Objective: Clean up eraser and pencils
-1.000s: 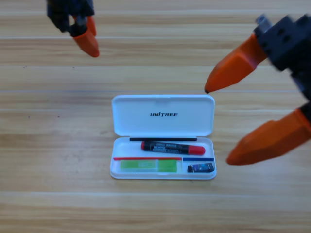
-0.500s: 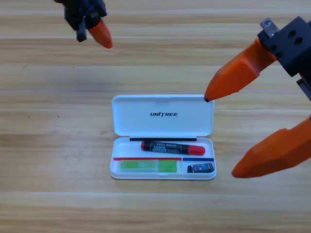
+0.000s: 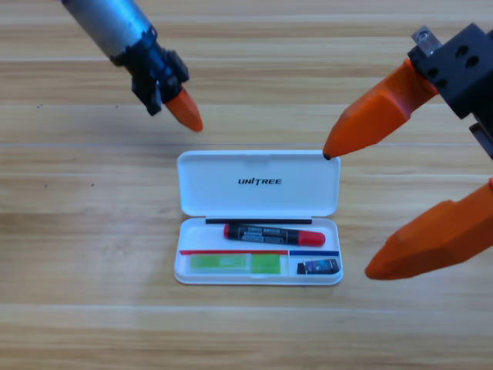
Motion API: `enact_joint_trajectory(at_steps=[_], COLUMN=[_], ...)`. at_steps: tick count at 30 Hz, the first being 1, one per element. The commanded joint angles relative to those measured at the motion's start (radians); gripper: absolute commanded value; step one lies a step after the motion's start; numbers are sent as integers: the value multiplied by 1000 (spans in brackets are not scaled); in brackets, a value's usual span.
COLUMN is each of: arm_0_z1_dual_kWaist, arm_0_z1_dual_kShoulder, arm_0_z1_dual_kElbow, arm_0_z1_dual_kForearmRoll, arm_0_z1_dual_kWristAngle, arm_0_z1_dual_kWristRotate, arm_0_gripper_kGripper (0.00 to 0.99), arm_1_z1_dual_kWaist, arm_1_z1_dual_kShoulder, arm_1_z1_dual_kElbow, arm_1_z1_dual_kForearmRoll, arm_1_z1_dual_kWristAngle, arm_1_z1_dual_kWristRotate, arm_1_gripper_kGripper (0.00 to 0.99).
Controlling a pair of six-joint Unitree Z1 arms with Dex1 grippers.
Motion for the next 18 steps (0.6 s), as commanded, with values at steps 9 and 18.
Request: enact_joint_trajectory(at_steps=[9, 18], arm_0_z1_dual_kWaist=[14, -9], arm_0_z1_dual_kShoulder=[173, 156], arm_0_z1_dual_kElbow=[28, 33], arm_0_z1_dual_kForearmRoll=[25, 80], arm_0_z1_dual_kWristAngle=[-98, -138], arm_0_z1_dual_kWristRotate=[48, 65], arm_0_gripper_kGripper=[0, 0], arm_1_z1_dual_kWaist=[28, 28], arm_1_z1_dual_kShoulder=[-40, -38], arm_1_z1_dual_kElbow=[53, 59], arm_1_z1_dual_kForearmRoll=[-26, -29], arm_1_z1_dual_kWristAngle=[17, 15], arm_1_z1_dual_kWristRotate=[5, 5], arm_1_gripper_kGripper=[989, 989])
